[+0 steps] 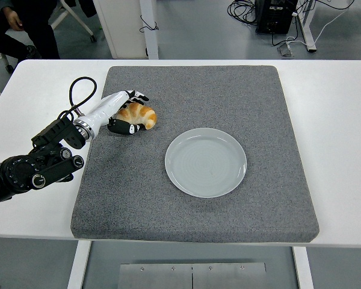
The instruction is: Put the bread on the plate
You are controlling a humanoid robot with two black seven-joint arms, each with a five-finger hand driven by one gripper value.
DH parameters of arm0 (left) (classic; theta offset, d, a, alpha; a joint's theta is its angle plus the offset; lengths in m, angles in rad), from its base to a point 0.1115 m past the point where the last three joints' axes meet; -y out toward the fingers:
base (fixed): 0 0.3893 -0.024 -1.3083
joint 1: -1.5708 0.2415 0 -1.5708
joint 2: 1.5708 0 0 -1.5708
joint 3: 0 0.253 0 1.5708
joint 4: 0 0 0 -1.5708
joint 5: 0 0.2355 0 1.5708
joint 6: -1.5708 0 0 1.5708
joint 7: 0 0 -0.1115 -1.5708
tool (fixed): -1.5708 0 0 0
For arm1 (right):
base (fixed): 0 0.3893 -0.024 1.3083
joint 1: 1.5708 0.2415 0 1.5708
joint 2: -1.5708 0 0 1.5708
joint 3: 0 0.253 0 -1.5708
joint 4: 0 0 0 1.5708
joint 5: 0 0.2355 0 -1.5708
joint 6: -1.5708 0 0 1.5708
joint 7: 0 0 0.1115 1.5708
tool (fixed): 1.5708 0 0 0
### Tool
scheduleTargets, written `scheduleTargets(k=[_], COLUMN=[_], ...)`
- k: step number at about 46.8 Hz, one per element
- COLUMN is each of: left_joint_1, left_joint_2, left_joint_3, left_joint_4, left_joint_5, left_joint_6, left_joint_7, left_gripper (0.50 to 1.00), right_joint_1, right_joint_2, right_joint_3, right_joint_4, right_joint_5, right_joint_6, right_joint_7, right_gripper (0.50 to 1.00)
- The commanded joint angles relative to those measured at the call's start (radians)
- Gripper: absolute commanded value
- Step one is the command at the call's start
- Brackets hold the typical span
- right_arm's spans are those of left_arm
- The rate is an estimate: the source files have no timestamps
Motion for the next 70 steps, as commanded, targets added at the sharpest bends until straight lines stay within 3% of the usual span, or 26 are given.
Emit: scheduleTargets(k=[1, 18, 27, 36, 70], left_joint_1=[-0.007, -0.084, -0.164, -0.247, -0.468], left_joint_2=[0.001, 0.039, 0.099, 0.160, 0.241], left_joint_3=[0.001, 0.003, 0.005, 0.017, 0.023], left_joint_4=[0.000, -0.023, -0.042, -0.066, -0.107], left_joint_5=[-0.005, -0.012, -0.012, -0.003, 0.034], left_joint_6=[-0.002, -0.024, -0.124, -0.189, -0.325], left_joint_7=[0.000, -0.024, -0.040, -0.061, -0.083], left_gripper=[0.500, 0.500, 0.500, 0.500, 0.500], right_joint_1=[0.000, 0.000, 0.000, 0.002, 0.000], right_joint_2=[0.000, 0.000, 0.000, 0.000, 0.000], right_joint_3=[0.000, 0.000, 0.000, 0.000, 0.000], right_joint_4=[0.000, 0.000, 0.000, 0.000, 0.000], right_joint_5=[0.000, 0.000, 0.000, 0.000, 0.000], right_joint_6=[0.000, 0.000, 0.000, 0.000, 0.000], right_joint_7=[0.000, 0.000, 0.000, 0.000, 0.000], right_gripper=[1.000, 1.000, 1.000, 1.000, 1.000])
